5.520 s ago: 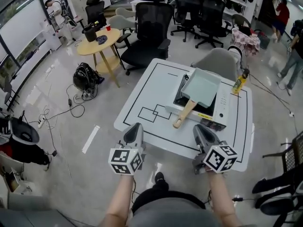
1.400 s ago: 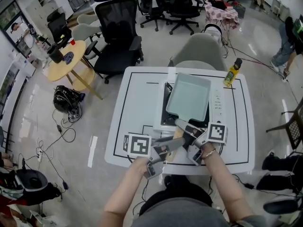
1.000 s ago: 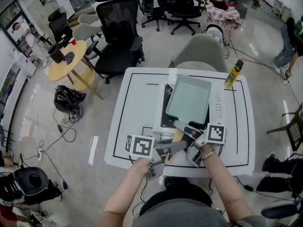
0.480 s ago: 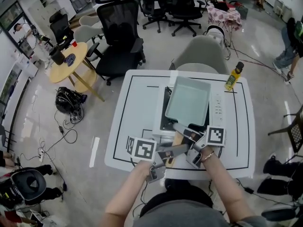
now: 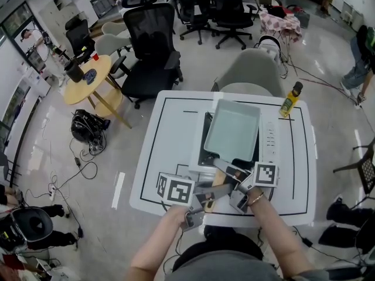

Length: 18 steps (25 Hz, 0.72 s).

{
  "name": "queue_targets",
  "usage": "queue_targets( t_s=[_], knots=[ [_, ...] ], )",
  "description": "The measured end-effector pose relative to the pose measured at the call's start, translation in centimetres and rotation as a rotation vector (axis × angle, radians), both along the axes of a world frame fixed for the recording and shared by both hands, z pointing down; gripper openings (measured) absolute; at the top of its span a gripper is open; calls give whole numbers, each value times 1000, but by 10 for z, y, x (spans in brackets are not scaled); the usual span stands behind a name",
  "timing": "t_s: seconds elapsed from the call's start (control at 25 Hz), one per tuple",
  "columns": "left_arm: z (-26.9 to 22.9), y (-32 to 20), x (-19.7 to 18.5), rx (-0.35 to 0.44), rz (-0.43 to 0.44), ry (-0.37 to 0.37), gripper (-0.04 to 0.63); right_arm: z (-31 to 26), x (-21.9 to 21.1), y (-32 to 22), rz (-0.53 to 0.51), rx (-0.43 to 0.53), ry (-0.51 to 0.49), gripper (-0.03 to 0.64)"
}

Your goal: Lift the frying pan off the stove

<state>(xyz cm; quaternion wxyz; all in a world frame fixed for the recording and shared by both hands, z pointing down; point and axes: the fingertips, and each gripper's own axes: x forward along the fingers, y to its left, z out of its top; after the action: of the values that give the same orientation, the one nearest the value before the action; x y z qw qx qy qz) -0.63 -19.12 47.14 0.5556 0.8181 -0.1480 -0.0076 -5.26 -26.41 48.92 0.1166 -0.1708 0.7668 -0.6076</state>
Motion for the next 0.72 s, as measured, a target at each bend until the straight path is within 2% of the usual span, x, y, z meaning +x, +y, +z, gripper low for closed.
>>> queue_targets(
  t_s=[0.28,0.72],
  knots=[
    [-1,3,-3,37,-17,-6,124,-1,-3,3,-18,23,5,201],
    [-15,3,-11,117,-58,-6,126,-28,-15,4,-65,119,4,201]
  ],
)
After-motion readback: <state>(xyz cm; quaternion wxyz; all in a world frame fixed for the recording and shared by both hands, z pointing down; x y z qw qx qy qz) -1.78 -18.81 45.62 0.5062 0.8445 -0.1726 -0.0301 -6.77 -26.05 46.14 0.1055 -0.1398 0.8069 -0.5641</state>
